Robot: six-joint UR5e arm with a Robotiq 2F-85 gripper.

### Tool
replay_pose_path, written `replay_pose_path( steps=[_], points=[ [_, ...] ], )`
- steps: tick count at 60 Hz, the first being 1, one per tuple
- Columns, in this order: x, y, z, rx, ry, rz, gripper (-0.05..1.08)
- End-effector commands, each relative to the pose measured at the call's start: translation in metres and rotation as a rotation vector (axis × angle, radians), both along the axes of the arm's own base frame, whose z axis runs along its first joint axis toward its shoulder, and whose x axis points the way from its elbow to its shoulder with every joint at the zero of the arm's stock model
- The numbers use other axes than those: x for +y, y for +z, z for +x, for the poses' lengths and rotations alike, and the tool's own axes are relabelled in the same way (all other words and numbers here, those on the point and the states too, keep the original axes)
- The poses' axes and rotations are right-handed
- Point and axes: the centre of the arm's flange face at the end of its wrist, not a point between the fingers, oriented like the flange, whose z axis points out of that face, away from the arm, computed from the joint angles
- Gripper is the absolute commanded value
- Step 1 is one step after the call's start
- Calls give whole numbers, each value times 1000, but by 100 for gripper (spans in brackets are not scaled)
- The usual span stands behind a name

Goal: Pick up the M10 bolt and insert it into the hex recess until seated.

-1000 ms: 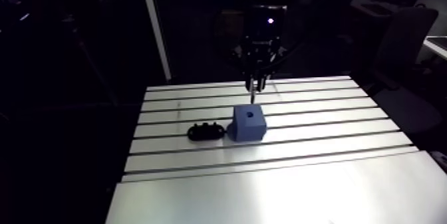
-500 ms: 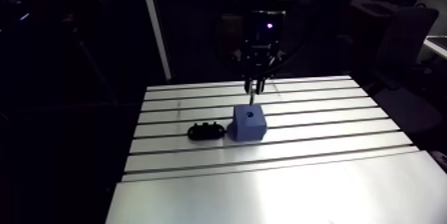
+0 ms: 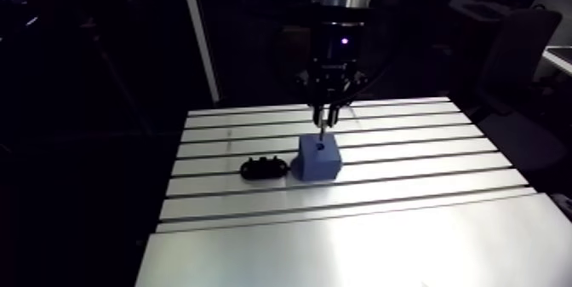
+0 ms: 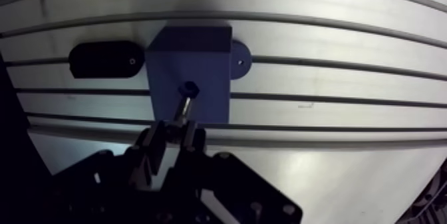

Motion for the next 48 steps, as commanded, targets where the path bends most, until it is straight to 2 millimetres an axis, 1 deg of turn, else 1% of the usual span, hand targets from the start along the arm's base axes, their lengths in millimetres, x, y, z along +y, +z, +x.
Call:
replay_pose_path(
  steps=[1,41,48],
  points=[
    [0,-3,2,-6,-2,0,84],
    [0,-6,2,3,1,0,85],
    [0,-9,2,-4,1,-1,85]
  ],
)
